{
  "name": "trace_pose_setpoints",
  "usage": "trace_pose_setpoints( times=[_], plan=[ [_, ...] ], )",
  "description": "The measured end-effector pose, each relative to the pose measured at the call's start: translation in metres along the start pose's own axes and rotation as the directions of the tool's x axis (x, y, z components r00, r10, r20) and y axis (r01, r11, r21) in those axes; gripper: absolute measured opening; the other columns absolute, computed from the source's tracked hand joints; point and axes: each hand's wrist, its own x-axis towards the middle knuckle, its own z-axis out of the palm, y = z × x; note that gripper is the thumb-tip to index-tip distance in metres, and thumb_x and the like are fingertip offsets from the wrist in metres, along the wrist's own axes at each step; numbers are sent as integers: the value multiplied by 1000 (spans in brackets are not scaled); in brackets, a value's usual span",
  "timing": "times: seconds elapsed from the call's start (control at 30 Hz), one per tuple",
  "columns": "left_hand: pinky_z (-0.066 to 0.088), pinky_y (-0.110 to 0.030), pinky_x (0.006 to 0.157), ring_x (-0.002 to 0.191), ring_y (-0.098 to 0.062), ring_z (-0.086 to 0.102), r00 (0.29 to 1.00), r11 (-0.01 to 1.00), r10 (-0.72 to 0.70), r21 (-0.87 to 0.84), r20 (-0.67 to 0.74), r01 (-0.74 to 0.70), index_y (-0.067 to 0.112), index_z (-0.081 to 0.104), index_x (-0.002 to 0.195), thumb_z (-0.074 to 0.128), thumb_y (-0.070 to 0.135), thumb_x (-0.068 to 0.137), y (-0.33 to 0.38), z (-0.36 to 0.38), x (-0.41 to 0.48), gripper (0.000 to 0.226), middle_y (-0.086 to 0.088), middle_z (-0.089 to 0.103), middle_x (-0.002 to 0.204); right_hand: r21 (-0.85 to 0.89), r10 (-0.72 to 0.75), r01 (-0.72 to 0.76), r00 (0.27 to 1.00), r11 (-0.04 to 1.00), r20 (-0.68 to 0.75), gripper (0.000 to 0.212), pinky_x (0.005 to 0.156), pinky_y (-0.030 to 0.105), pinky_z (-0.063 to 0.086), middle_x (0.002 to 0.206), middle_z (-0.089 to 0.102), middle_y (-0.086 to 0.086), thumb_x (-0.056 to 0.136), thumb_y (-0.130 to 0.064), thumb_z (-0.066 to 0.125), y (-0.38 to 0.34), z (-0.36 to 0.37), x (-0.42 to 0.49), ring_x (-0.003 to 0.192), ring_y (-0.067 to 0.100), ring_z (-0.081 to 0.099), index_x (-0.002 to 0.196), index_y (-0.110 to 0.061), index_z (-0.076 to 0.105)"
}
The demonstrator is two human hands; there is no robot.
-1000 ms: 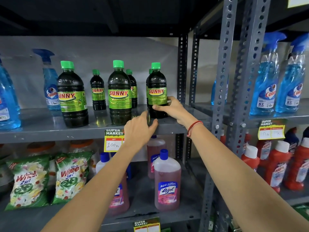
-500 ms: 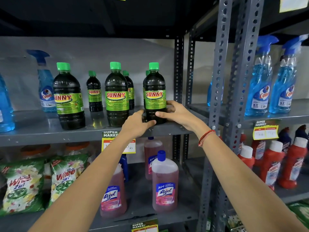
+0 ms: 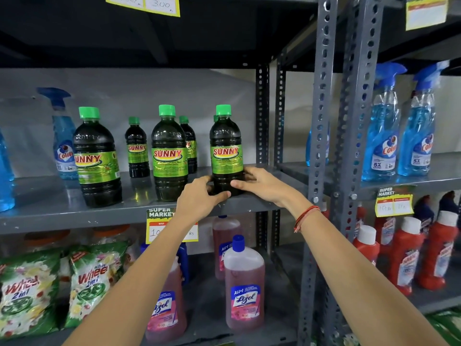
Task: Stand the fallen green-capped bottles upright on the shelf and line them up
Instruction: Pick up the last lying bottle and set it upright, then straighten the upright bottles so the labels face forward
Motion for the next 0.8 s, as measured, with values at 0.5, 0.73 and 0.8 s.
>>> trace_pose_setpoints(
  times=[0.5, 0.73, 0.8],
  plan=[
    [53, -26, 84, 95, -10, 66, 899, 961, 142, -161, -414, -226, 18, 61, 118, 68, 28, 83, -27, -29, -32, 38, 4, 72, 99, 7, -197, 249, 784, 968, -588, 40, 70, 7, 47, 100, 63, -6, 81, -29, 71, -25, 40, -29, 86, -4, 59, 116, -18, 56],
    [43, -34, 95, 118, -21, 50, 950, 991, 91, -69, -297, -117, 15, 33, 138, 80, 36, 69, -74, -83, -14, 86, -7, 48, 134, -106, -203, 178, 925, 978, -321, 64, 84, 23, 48, 119, 53, 2, 80, -41, 67, -64, 102, 0, 103, 12, 54, 133, -13, 44],
    [36, -29, 98, 128, -21, 45, 992, 990, 85, -105, -88, -95, 18, 24, 145, 80, 38, 69, -78, -90, -5, 97, -5, 44, 143, -97, -164, 142, 944, 985, -286, 74, 96, 31, 44, 128, 50, 3, 79, -44, 68, -67, 111, 13, 115, 16, 49, 138, -13, 36]
  ],
)
